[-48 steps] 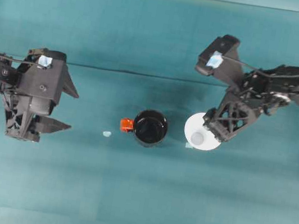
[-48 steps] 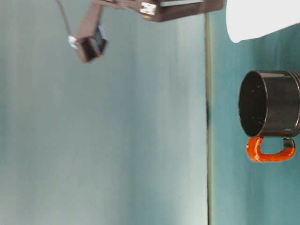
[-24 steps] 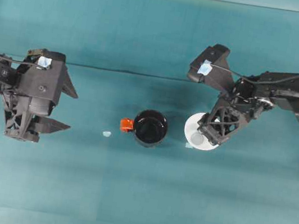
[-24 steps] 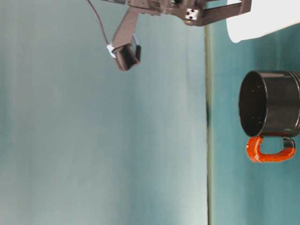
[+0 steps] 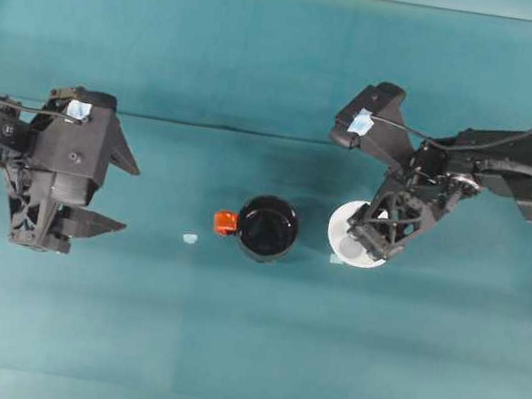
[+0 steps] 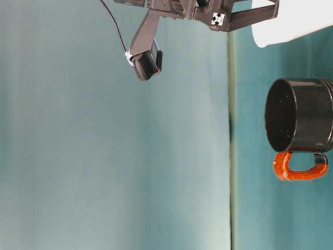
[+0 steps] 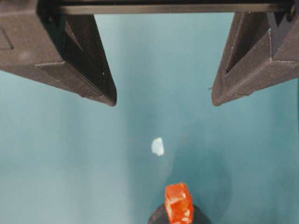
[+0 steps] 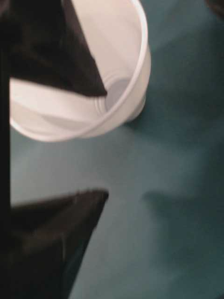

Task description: Put the paper cup into the moved red handle cup holder.

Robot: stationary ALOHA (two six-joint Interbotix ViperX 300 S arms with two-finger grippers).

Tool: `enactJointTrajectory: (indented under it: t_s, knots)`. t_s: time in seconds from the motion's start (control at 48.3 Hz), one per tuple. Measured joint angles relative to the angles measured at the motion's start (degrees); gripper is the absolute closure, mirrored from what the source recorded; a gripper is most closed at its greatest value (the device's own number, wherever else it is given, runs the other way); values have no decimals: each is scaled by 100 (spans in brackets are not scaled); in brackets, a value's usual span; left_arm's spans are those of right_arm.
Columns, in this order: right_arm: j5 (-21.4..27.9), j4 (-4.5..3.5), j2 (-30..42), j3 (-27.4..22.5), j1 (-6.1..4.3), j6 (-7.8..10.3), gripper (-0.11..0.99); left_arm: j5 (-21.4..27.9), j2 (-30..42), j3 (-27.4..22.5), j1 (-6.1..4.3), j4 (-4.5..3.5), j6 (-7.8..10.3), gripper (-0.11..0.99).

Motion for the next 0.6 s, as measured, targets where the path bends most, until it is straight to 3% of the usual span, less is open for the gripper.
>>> enactJointTrajectory:
  t_s: [0.104,0.207,0.601]
  knots:
    - [9,53,9,0,9,0,83,0,0,0,-9,9,0,-2]
    - [9,70,9,-9,18,0,95,0,0,0,0,9,-9,-1]
    - [114,132,9,-26,18,9,99,0,0,0,0,0,-9,-1]
